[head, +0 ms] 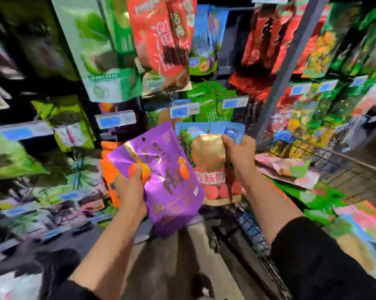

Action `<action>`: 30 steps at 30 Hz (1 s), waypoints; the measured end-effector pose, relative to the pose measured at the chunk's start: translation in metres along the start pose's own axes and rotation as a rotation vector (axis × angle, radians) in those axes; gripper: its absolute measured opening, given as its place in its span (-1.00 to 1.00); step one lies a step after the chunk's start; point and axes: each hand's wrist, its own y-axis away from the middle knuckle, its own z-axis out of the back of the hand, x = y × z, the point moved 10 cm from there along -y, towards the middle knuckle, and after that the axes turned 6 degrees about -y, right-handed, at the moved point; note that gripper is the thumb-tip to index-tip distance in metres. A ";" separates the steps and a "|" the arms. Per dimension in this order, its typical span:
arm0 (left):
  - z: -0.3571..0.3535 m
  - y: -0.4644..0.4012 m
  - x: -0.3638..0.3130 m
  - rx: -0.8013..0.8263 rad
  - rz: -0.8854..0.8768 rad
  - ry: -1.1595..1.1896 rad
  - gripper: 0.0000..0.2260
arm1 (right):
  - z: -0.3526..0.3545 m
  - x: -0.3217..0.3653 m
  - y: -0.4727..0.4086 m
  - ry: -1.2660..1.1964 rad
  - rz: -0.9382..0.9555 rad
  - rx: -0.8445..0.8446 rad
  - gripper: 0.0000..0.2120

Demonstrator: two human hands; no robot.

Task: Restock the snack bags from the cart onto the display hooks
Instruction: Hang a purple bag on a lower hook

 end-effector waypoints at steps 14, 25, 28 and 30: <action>0.028 -0.044 0.002 -0.191 0.030 -0.138 -0.82 | -0.130 -0.085 -0.050 -0.137 -0.342 0.188 -0.92; 0.008 -0.050 0.018 -0.256 0.076 -0.229 -0.88 | -0.156 -0.096 -0.072 -0.249 -0.409 0.233 -0.91; 0.003 -0.051 0.021 -0.256 0.085 -0.221 -0.84 | -0.160 -0.098 -0.078 -0.214 -0.403 0.264 -0.91; 0.003 -0.053 0.025 -0.263 0.097 -0.215 -0.80 | -0.165 -0.100 -0.080 -0.203 -0.404 0.287 -0.88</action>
